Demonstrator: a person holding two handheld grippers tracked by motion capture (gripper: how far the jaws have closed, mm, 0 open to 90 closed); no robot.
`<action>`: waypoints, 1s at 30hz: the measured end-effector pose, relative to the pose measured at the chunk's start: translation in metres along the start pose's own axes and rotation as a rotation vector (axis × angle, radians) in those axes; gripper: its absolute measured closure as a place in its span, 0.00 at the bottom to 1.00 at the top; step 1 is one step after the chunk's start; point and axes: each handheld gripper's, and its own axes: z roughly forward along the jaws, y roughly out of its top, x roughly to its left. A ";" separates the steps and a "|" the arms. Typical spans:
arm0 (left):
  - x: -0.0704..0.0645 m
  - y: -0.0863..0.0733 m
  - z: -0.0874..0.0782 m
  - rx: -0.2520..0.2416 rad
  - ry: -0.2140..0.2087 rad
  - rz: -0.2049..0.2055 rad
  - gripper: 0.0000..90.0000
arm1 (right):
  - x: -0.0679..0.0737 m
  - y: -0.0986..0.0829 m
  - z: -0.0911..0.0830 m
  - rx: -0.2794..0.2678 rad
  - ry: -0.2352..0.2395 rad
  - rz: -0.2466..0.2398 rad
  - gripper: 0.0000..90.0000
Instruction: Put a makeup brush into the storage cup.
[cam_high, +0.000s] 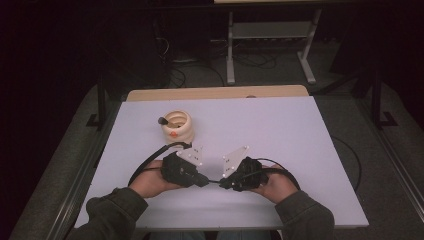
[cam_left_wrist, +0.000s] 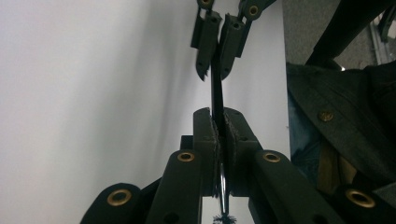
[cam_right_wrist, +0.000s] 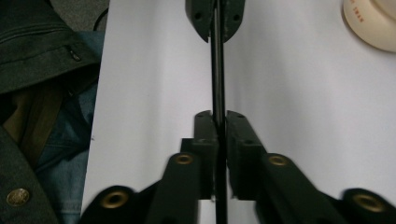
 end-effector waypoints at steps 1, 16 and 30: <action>0.001 0.000 0.001 0.015 0.004 0.004 0.94 | 0.000 0.001 0.000 0.006 0.001 -0.005 0.84; -0.001 0.000 0.004 0.028 -0.013 0.022 0.94 | 0.004 0.009 0.011 0.057 0.013 -0.040 0.94; 0.005 -0.016 -0.011 -0.100 0.025 -0.067 0.71 | 0.000 -0.010 0.002 -0.044 -0.002 0.059 0.94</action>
